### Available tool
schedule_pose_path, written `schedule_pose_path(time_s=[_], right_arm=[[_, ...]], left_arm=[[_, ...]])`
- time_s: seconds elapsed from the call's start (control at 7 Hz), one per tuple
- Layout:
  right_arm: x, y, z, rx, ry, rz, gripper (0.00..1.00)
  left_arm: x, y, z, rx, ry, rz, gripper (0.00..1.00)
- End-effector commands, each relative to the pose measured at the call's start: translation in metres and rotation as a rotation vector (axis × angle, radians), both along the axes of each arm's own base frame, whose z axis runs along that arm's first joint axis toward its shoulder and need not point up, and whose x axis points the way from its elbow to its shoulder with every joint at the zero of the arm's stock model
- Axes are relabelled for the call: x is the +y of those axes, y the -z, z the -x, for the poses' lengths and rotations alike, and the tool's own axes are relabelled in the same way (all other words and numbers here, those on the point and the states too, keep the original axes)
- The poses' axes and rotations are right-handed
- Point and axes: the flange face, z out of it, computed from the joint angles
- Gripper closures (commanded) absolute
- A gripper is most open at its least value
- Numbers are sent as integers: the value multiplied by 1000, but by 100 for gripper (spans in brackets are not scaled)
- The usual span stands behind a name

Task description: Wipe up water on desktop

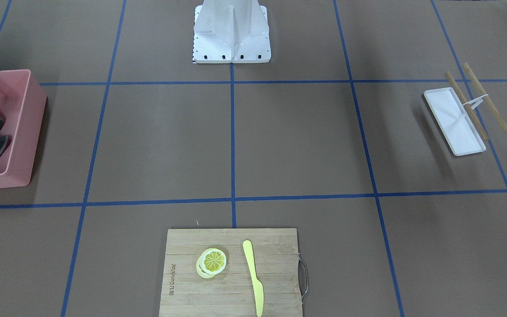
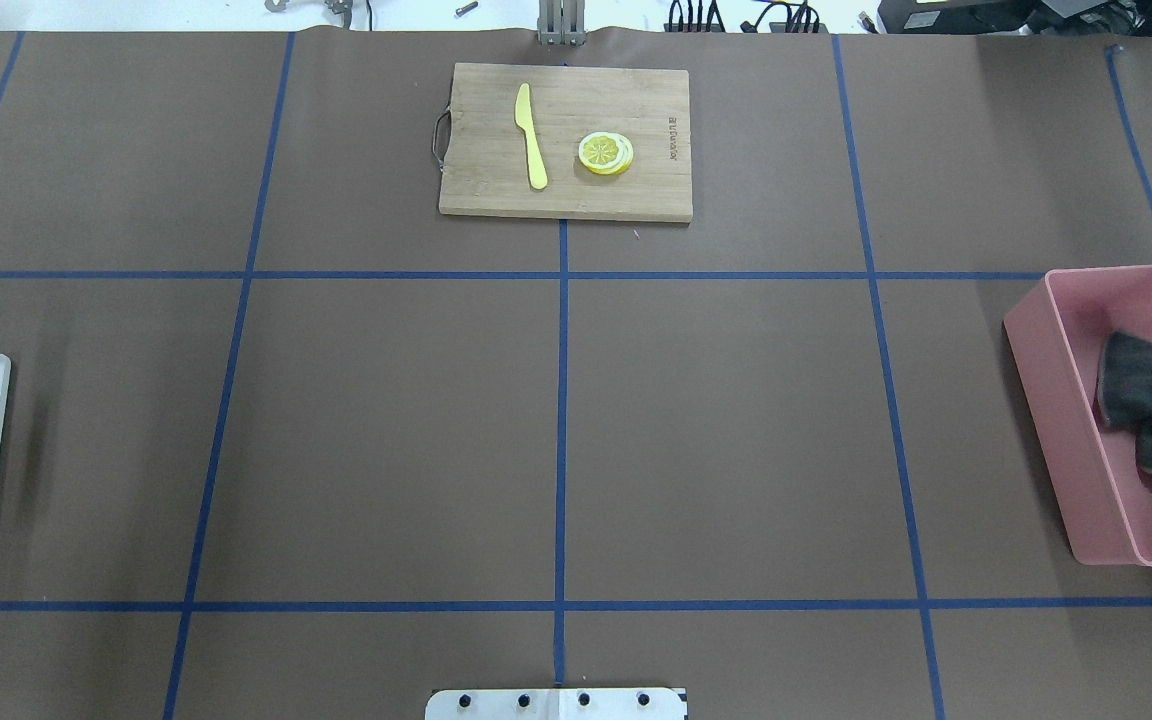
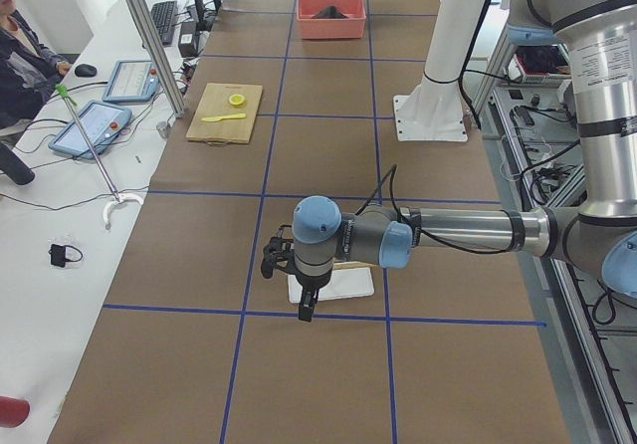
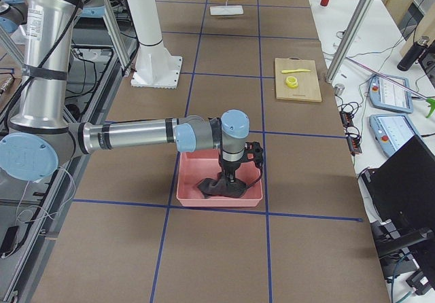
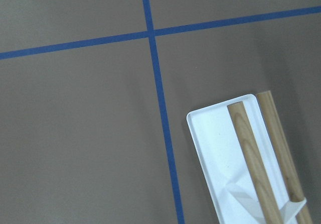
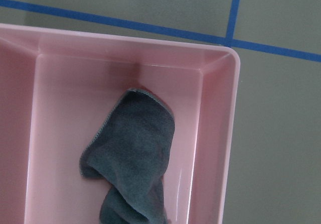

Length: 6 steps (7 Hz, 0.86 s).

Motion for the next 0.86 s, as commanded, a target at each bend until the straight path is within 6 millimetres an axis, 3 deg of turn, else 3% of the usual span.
schedule_pose_path(time_s=[0.0, 0.29, 0.71], right_arm=[[2, -3, -6, 5, -13, 6, 0], [2, -5, -6, 9, -13, 9, 0], [4, -5, -11, 13, -24, 7, 0]], left_arm=[[2, -10, 4, -26, -2, 17, 2], [-8, 2, 14, 92, 39, 114, 2], [-15, 22, 28, 126, 89, 80, 2]])
